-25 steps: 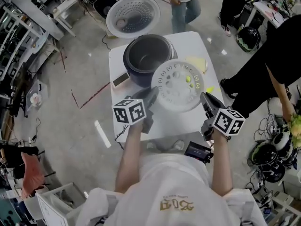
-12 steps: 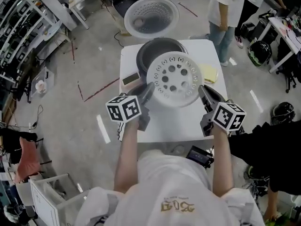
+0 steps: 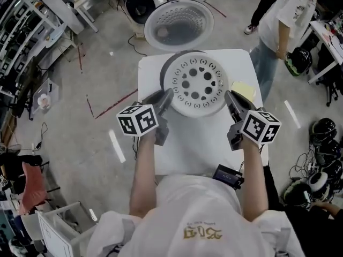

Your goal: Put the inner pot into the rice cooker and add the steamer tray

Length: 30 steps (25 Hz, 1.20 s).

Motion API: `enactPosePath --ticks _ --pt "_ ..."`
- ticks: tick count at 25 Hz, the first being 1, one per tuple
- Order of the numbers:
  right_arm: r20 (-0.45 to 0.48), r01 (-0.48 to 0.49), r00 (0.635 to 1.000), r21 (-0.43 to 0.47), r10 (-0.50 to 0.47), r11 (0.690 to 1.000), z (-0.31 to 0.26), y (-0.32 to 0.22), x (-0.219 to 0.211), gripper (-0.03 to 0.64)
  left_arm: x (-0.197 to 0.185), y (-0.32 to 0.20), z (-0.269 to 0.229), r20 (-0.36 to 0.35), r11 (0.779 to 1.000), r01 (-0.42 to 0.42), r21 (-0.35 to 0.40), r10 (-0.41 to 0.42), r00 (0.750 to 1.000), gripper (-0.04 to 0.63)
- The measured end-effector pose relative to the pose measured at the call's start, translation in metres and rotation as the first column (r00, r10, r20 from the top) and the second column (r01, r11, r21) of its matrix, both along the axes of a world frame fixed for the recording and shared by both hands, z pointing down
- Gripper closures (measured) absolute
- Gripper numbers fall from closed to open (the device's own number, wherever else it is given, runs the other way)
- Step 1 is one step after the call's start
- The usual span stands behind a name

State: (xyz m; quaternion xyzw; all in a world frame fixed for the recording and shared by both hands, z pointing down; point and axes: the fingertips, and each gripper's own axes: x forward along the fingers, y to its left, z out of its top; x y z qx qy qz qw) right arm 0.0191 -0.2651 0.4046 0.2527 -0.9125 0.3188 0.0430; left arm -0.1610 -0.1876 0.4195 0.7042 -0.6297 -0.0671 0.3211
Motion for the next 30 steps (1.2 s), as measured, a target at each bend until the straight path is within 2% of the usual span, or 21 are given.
enactPosePath --ticks 7,18,23,27,30 --pt "-0.004 -0.007 1.000 -0.017 0.007 1.000 0.015 -0.041 -0.024 0.572 -0.025 -0.043 0.013 0.002 1.000 0.000 -0.018 0.000 1.000 0.520" --pt "-0.064 -0.003 0.998 -0.041 0.001 0.999 0.036 -0.050 -0.048 0.568 -0.048 -0.051 0.034 0.011 0.998 -0.015 -0.066 0.016 1.000 0.517" --pt "-0.102 -0.009 0.995 -0.034 0.005 0.999 0.046 -0.053 -0.051 0.557 -0.049 -0.056 0.041 0.085 0.995 -0.028 -0.096 0.037 0.996 0.497" --pt "-0.138 -0.008 0.990 -0.010 0.007 1.000 0.050 -0.056 -0.055 0.548 -0.046 -0.061 0.047 0.143 0.991 -0.054 -0.126 0.072 0.987 0.422" --pt "-0.186 -0.002 0.982 0.026 0.007 1.000 0.054 -0.058 -0.053 0.536 -0.042 -0.063 0.050 0.157 0.989 -0.060 -0.135 0.082 0.984 0.407"
